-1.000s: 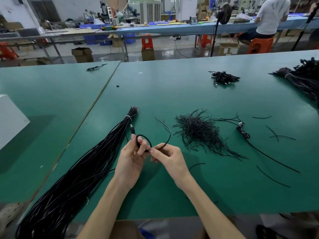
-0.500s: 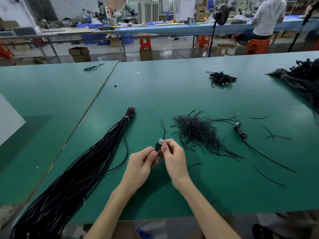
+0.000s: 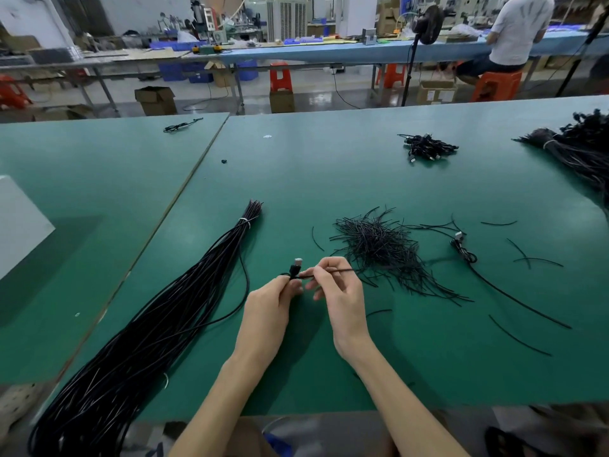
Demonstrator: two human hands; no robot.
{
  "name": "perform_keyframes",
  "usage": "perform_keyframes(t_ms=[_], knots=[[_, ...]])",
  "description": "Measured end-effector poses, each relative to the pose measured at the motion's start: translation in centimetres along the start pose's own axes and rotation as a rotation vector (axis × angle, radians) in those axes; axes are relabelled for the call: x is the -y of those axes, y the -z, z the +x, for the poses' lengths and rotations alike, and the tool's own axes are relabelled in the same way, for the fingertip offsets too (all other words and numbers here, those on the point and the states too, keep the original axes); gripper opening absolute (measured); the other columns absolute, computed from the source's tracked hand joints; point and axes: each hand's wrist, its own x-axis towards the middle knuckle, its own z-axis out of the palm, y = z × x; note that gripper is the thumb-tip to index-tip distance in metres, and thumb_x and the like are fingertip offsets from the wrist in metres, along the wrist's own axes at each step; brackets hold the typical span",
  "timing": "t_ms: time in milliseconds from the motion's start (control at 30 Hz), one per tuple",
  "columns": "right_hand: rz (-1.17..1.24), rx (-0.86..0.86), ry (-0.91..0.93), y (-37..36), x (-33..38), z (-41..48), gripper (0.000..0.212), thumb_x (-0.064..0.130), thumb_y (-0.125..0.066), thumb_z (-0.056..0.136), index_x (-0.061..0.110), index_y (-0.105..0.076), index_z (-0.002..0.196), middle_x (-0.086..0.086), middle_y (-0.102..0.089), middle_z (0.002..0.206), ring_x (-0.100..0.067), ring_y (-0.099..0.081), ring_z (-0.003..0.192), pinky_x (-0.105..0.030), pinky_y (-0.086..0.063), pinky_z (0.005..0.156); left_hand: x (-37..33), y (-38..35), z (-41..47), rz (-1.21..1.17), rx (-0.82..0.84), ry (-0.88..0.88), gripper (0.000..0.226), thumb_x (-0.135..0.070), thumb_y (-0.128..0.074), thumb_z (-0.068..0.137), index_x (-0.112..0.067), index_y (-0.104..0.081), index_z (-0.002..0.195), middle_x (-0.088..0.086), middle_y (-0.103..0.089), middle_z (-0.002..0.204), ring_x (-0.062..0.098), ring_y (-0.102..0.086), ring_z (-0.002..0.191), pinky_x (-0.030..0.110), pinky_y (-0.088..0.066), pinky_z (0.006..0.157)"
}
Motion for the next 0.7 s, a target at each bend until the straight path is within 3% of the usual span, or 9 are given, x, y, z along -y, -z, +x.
perform_keyframes(t_ms=[100, 167, 267, 433, 533, 600, 700], knots=[[-0.016, 0.060, -0.007, -0.1, 0.1, -0.1, 0.005, 0.012, -0.058, 0.102, 0.010, -0.057, 0.098, -0.006, -0.080, 0.095, -0.018, -0.069, 0.075, -0.027, -0.051, 0.063, 0.6, 0.4, 0.4, -0.117, -0.062, 0.056, 0.021, -0.022, -0.057, 0.105, -0.017, -0.076, 0.096, -0.005, -0.071, 0.074, 0.017, -0.061, 0.066, 0.034, -0.049, 0.064], [-0.052, 0.108, -0.024, -0.2, 0.2, -0.2, 0.008, 0.015, -0.060, 0.102, 0.008, -0.059, 0.098, -0.004, -0.080, 0.095, -0.018, -0.070, 0.073, -0.026, -0.049, 0.063, 0.8, 0.9, 0.6, -0.329, -0.059, 0.108, 0.023, -0.020, -0.056, 0.106, -0.017, -0.079, 0.103, -0.008, -0.078, 0.092, 0.015, -0.073, 0.087, 0.034, -0.058, 0.079], [-0.156, 0.221, -0.031, -0.4, 0.4, -0.4, 0.014, 0.018, -0.064, 0.101, 0.005, -0.067, 0.097, -0.005, -0.080, 0.086, -0.014, -0.070, 0.070, -0.016, -0.048, 0.064, 1.0, 1.3, 0.7, -0.677, -0.037, 0.226, 0.026, -0.020, -0.054, 0.106, -0.011, -0.078, 0.111, 0.003, -0.078, 0.112, 0.021, -0.072, 0.111, 0.037, -0.056, 0.098], [-0.170, 0.314, -0.056, -0.6, 0.8, -0.4, 0.011, 0.009, -0.066, 0.098, 0.000, -0.067, 0.092, -0.015, -0.076, 0.073, -0.014, -0.066, 0.061, -0.022, -0.052, 0.063, 0.7, 1.6, 1.0, -1.225, -0.011, 0.444, 0.037, -0.026, -0.053, 0.105, 0.005, -0.068, 0.117, 0.021, -0.072, 0.122, 0.031, -0.070, 0.116, 0.033, -0.059, 0.088], [-0.201, 0.356, -0.081, -0.7, 0.7, -0.5, 0.009, 0.010, -0.068, 0.096, 0.005, -0.068, 0.088, -0.016, -0.074, 0.070, -0.016, -0.064, 0.059, -0.026, -0.052, 0.064, 0.5, 1.8, 1.3, -1.355, -0.036, 0.530, 0.036, -0.029, -0.056, 0.099, 0.003, -0.066, 0.113, 0.016, -0.076, 0.112, 0.023, -0.074, 0.101, 0.029, -0.060, 0.081], [-0.217, 0.384, -0.097, -0.8, 0.7, -0.5, 0.011, 0.012, -0.069, 0.096, 0.008, -0.068, 0.086, -0.015, -0.074, 0.069, -0.016, -0.064, 0.059, -0.027, -0.051, 0.064, 0.6, 1.9, 1.6, -1.432, -0.029, 0.568, 0.032, -0.031, -0.057, 0.096, -0.001, -0.067, 0.105, 0.006, -0.075, 0.090, 0.017, -0.074, 0.088, 0.025, -0.060, 0.075], [-0.215, 0.380, -0.097, -0.6, 0.7, -0.4, 0.013, 0.014, -0.069, 0.096, 0.005, -0.068, 0.088, -0.014, -0.075, 0.069, -0.016, -0.064, 0.060, -0.025, -0.052, 0.064, 0.4, 2.1, 1.7, -1.425, 0.048, 0.555, 0.030, -0.037, -0.051, 0.102, -0.012, -0.062, 0.089, -0.005, -0.053, 0.069, 0.011, -0.063, 0.076, 0.024, -0.055, 0.074]])
